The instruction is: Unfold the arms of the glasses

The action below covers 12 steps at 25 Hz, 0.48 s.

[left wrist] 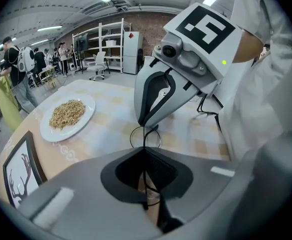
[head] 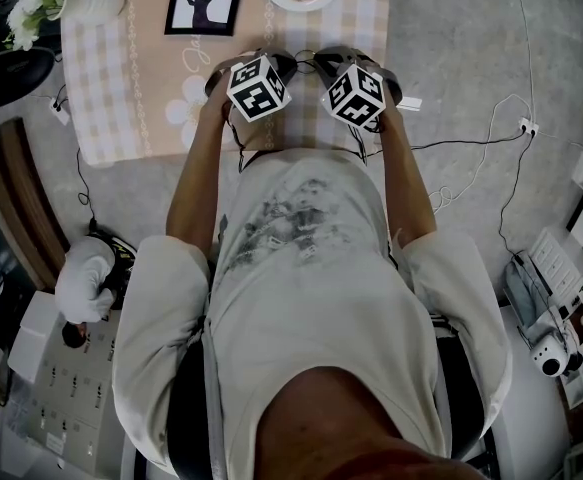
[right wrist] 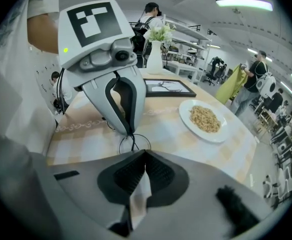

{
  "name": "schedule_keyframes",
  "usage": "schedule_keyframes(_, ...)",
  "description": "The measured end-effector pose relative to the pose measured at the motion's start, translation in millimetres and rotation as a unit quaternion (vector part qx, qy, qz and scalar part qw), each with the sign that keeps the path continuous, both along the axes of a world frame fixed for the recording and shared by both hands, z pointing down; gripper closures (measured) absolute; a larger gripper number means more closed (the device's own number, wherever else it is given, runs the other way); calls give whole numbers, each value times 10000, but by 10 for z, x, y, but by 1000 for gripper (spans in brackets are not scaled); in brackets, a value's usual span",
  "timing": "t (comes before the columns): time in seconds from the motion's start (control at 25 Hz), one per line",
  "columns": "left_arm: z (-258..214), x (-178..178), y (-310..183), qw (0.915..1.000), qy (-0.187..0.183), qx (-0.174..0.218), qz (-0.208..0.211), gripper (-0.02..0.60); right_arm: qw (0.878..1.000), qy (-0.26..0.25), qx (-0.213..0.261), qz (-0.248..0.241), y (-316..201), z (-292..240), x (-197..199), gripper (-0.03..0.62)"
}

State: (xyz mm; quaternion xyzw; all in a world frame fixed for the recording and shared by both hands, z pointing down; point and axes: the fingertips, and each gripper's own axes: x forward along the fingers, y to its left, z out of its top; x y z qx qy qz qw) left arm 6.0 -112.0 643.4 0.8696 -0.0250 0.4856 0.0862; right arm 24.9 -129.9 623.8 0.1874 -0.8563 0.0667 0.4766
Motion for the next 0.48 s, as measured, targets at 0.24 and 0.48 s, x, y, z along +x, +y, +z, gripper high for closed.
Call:
schedule_keyframes(0.24,-21,4,-24,9999,113,4,-32,569,9997,159,54,-202,22,31,-3,576)
schedule_keyframes(0.48,-55,3,-18,9995,278,-5,-148,569,9993,253,58,-266,25,43,-6,576)
